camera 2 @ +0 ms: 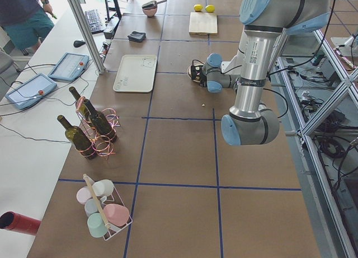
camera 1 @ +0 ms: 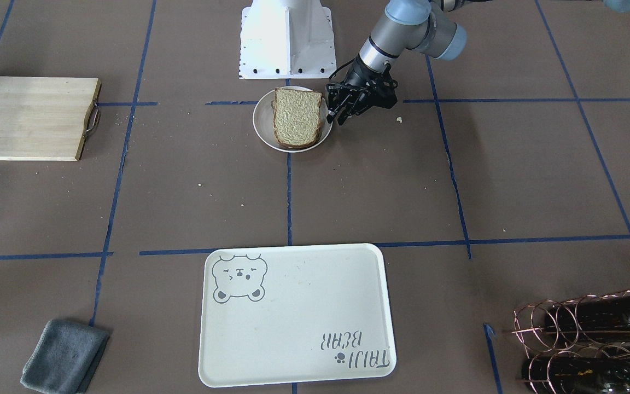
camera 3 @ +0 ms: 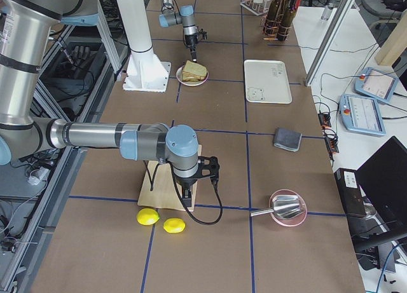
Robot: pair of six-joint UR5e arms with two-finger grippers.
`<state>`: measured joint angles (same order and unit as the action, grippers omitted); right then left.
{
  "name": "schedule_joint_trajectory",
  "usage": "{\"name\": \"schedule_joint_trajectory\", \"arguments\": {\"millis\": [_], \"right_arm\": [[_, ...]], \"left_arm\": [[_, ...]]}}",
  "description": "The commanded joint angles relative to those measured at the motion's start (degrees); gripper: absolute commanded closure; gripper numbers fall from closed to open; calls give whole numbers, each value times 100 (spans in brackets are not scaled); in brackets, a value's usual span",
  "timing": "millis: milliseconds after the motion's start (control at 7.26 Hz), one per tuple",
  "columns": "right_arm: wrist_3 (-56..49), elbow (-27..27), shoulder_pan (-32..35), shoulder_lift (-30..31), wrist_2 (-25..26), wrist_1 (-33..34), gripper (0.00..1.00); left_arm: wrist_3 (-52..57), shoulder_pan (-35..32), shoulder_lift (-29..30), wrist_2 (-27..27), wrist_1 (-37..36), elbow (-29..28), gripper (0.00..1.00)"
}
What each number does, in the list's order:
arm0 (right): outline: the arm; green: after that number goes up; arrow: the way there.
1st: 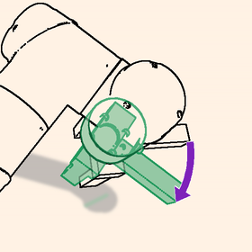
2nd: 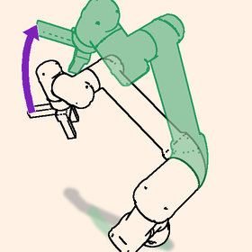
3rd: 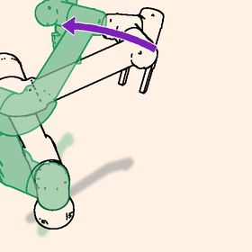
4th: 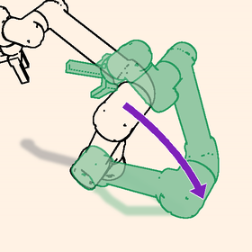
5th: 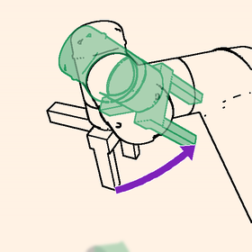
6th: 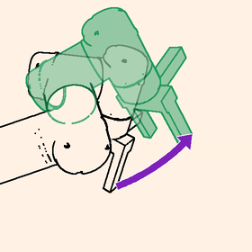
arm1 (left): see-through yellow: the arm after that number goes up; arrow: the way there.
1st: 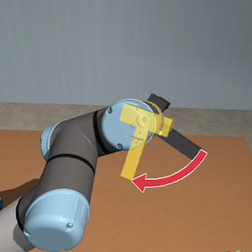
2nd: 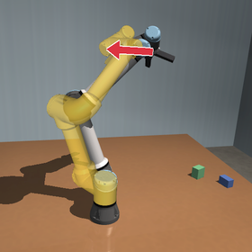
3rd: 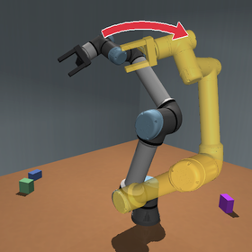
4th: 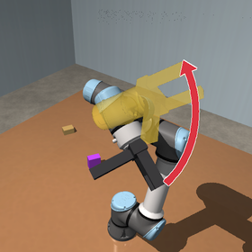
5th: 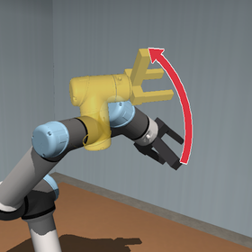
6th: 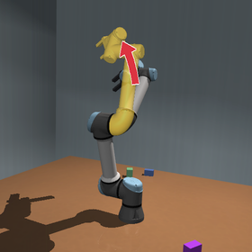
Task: Make sandwich and place on tray
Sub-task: 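Move the left gripper to the plate rim and grasp it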
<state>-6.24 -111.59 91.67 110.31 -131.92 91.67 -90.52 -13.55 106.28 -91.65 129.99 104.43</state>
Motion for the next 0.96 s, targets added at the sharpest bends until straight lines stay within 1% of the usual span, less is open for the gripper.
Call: {"name": "schedule_joint_trajectory", "arguments": {"millis": [0,138,275,551,689,826], "right_arm": [[0,5,0,-1,0,-9,0],[0,5,0,-1,0,-9,0],[0,5,0,-1,0,-9,0],[17,171,0,-27,-18,-9,0],[18,242,0,-27,-18,-9,0],[18,277,0,-27,-18,-9,0]], "left_arm": [[0,150,68,7,9,-106,80],[0,151,77,7,18,-142,87],[8,142,78,-2,18,-90,100],[17,134,95,-54,18,111,100],[26,29,217,-81,26,130,100],[61,-233,236,-150,18,130,100]]}}
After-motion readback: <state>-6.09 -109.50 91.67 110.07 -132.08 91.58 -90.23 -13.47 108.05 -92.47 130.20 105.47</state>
